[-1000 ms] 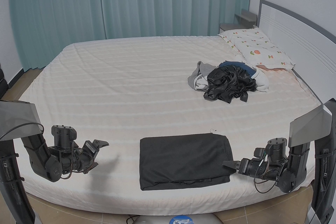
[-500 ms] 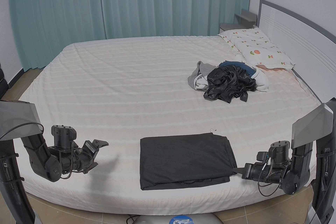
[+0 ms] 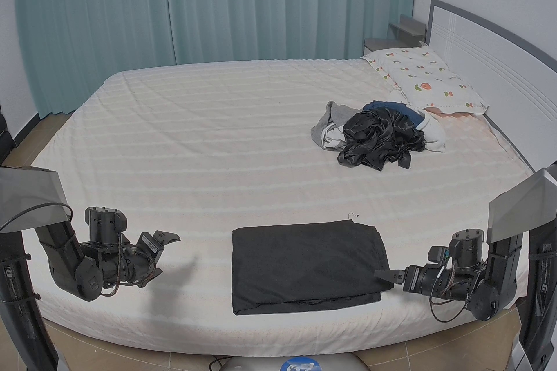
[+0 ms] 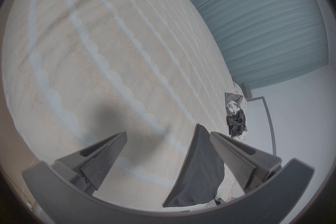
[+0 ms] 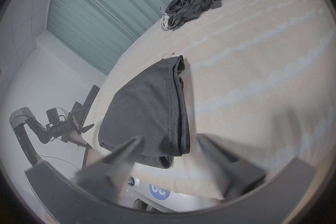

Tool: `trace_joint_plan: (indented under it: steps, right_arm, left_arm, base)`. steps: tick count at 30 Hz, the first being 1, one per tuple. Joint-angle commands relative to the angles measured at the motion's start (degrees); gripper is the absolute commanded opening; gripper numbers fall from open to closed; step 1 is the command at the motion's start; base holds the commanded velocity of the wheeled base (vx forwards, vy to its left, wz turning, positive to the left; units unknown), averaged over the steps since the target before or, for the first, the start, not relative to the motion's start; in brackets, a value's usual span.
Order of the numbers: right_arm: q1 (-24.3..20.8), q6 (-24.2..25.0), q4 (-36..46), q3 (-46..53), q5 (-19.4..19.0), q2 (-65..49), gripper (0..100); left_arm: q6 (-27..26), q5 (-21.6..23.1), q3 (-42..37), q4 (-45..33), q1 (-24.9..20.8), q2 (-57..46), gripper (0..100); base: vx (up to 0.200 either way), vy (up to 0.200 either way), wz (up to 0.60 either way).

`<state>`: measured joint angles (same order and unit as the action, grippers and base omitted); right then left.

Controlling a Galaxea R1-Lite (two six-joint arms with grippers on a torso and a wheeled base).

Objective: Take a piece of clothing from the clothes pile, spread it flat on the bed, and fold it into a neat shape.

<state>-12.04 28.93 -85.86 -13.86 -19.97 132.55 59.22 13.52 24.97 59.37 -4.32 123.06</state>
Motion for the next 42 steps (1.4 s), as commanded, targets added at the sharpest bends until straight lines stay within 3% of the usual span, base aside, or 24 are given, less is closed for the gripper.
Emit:
trace_joint_plan:
  steps: [1,6,8,11,18,31,42]
  right_arm:
    - [1.7,0.3,0.5,-1.3,0.3,-5.7,100]
    - [1.0,1.1,0.0,0.8,4.7,-5.2,100]
    - [1.8,3.7,-1.0,2.2,6.5,-5.0,100]
    - [3.6,10.6,-2.1,2.3,6.8,-5.4,100]
    - [4.0,18.0,-3.4,4.1,6.9,-3.6,100]
    - [4.1,19.1,-3.7,4.8,7.0,-4.0,100]
    - [5.5,19.1,-3.7,5.2,6.9,-3.7,100]
  left_arm:
    - [0.1,-0.1,-0.1,0.0,0.0,0.1,100]
    - [0.1,-2.4,0.0,0.1,-0.3,0.4,100]
    - [0.0,-2.9,0.0,0.1,-0.7,0.6,100]
    - [0.0,-2.9,0.2,0.1,-0.7,0.6,100]
    - [0.4,-2.8,0.3,0.0,-0.6,0.6,100]
    - [0.3,-2.9,0.3,0.1,-0.7,0.6,100]
    - [0.0,-2.9,0.0,0.3,-0.8,-0.1,100]
  base:
    - [0.0,0.0,0.0]
    - [0.0,0.0,0.0]
    - [0.0,0.0,0.0]
    - [0.0,0.0,0.0]
    - [0.0,0.0,0.0]
    - [0.0,0.0,0.0]
    - [-0.164,0.0,0.0]
